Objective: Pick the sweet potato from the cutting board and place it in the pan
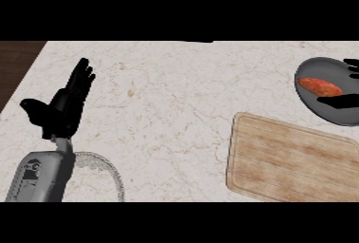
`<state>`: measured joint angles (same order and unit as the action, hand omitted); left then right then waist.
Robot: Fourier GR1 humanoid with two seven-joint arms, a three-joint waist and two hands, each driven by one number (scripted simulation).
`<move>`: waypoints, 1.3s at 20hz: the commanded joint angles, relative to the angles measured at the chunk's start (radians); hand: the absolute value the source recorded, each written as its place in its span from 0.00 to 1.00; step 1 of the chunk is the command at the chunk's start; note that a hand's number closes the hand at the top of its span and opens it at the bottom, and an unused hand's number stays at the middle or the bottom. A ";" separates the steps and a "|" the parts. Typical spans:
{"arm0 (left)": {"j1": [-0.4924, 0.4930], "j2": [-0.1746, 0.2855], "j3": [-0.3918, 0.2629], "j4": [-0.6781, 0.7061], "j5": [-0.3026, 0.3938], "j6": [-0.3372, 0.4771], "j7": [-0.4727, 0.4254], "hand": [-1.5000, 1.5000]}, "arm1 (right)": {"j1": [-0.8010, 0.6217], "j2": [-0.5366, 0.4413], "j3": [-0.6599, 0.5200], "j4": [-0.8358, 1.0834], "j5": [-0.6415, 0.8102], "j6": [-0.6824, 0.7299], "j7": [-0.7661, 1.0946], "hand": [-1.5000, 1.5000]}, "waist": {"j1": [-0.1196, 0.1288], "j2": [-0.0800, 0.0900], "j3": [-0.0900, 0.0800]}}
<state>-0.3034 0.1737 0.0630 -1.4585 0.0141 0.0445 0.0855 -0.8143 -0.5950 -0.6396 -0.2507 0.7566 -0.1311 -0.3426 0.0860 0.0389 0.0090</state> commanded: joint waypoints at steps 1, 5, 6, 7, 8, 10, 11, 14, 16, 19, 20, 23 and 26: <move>0.015 0.024 0.026 0.005 0.025 -0.029 -0.013 0.50 | 0.014 0.002 -0.051 0.014 -0.055 -0.009 -0.119 0.00 | -0.009 -0.004 -0.001; 0.023 -0.004 0.010 0.019 -0.013 0.016 -0.032 0.50 | 0.007 -0.032 -0.145 0.008 -0.155 0.024 -0.204 0.00 | -0.030 -0.010 -0.001; 0.028 -0.007 0.010 0.011 -0.005 0.014 -0.010 0.50 | 0.025 0.036 -0.166 0.008 -0.180 -0.041 -0.234 0.00 | -0.034 -0.015 -0.002; 0.005 -0.005 0.013 0.013 -0.012 0.026 -0.001 0.50 | 0.008 -0.025 -0.190 0.011 -0.205 0.026 -0.230 0.00 | -0.039 -0.015 -0.002; 0.043 0.005 0.020 0.023 -0.005 0.006 -0.036 0.50 | 0.062 -0.025 -0.212 0.022 -0.234 0.068 -0.291 0.00 | -0.049 -0.018 -0.003; 0.002 -0.002 0.010 -0.002 -0.011 0.028 0.044 0.50 | 0.029 -0.064 -0.208 0.041 -0.241 0.144 -0.251 0.00 | -0.050 -0.023 -0.004; 0.037 0.010 0.044 0.047 -0.009 0.025 -0.043 0.50 | 0.072 -0.087 -0.234 0.043 -0.279 0.261 -0.306 0.00 | -0.072 -0.027 -0.005; 0.077 -0.029 0.001 0.023 -0.045 0.053 -0.045 0.50 | 0.156 -0.078 -0.235 0.043 -0.307 0.366 -0.389 0.00 | -0.084 -0.035 -0.007; 0.081 -0.011 0.026 -0.023 -0.006 0.030 -0.013 0.50 | 0.188 -0.123 -0.236 0.030 -0.330 0.444 -0.404 0.00 | -0.080 -0.037 -0.008; 0.094 -0.010 0.024 -0.006 -0.029 0.040 -0.032 0.50 | 0.276 -0.165 -0.237 -0.001 -0.364 0.557 -0.454 0.00 | -0.097 -0.043 -0.009; 0.091 0.004 0.028 -0.044 -0.017 0.027 0.014 0.50 | 0.252 -0.154 -0.209 -0.033 -0.371 0.571 -0.398 0.00 | -0.093 -0.044 -0.010; 0.058 0.002 0.035 -0.012 -0.019 0.033 0.020 0.50 | 0.355 -0.168 -0.210 -0.093 -0.410 0.615 -0.421 0.00 | -0.101 -0.044 -0.011; 0.045 0.013 0.044 -0.009 -0.023 0.037 0.018 0.50 | 0.427 -0.180 -0.212 -0.176 -0.441 0.674 -0.421 0.00 | -0.113 -0.048 -0.012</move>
<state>-0.2336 0.1865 0.1106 -1.4599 0.0040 0.0675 0.0798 -0.4672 -0.7548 -0.8555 -0.3470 0.3573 0.4249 -0.7308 -0.0190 -0.0063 -0.0018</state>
